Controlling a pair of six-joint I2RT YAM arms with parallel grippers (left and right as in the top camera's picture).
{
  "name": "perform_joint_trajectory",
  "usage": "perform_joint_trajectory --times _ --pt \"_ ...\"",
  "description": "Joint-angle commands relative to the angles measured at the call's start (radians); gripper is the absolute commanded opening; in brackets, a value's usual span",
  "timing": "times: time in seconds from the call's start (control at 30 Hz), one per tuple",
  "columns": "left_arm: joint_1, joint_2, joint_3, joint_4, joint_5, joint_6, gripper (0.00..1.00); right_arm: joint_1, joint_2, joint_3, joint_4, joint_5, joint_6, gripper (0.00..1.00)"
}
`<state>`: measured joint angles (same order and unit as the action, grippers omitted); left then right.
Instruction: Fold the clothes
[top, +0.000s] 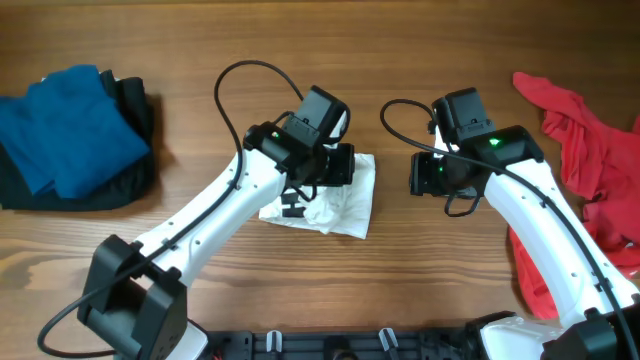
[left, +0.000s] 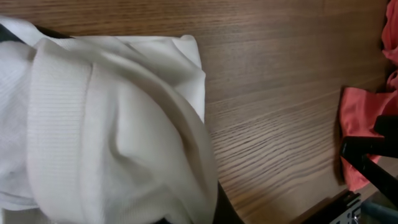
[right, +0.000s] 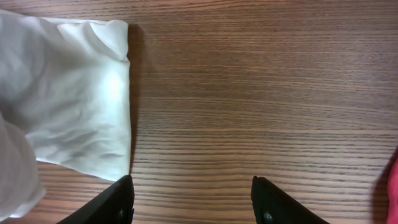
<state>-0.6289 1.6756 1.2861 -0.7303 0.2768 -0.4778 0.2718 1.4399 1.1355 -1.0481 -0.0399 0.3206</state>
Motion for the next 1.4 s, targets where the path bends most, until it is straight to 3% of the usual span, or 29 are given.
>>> perform_joint_trajectory --times 0.0,0.5,0.57,0.6,0.7,1.0,1.17,1.37 --pt "-0.022 0.038 0.020 0.010 0.018 -0.008 0.05 -0.002 0.010 -0.005 -0.007 0.016 0.005 0.61" --pt "-0.053 0.106 0.020 0.095 0.018 0.002 0.09 -0.002 0.011 -0.005 -0.011 0.014 0.005 0.61" --pt "-0.057 0.109 0.020 0.100 0.018 0.002 0.22 -0.002 0.011 -0.005 -0.011 0.014 0.005 0.61" --pt "-0.059 0.109 0.020 0.100 0.018 0.002 0.33 -0.002 0.011 -0.005 -0.011 0.014 0.005 0.61" --pt "-0.061 0.108 0.020 0.098 0.018 0.002 0.49 -0.002 0.011 -0.005 -0.011 0.014 0.005 0.61" --pt "0.001 0.044 0.021 0.047 -0.048 0.088 0.48 -0.002 0.011 -0.005 -0.009 0.003 0.003 0.63" --pt "0.126 -0.018 0.021 -0.050 -0.185 0.077 0.50 -0.002 0.011 -0.005 0.055 -0.225 -0.158 0.63" --pt "0.291 0.007 0.013 -0.109 -0.200 0.077 0.51 0.053 0.019 -0.005 0.182 -0.306 -0.168 0.64"
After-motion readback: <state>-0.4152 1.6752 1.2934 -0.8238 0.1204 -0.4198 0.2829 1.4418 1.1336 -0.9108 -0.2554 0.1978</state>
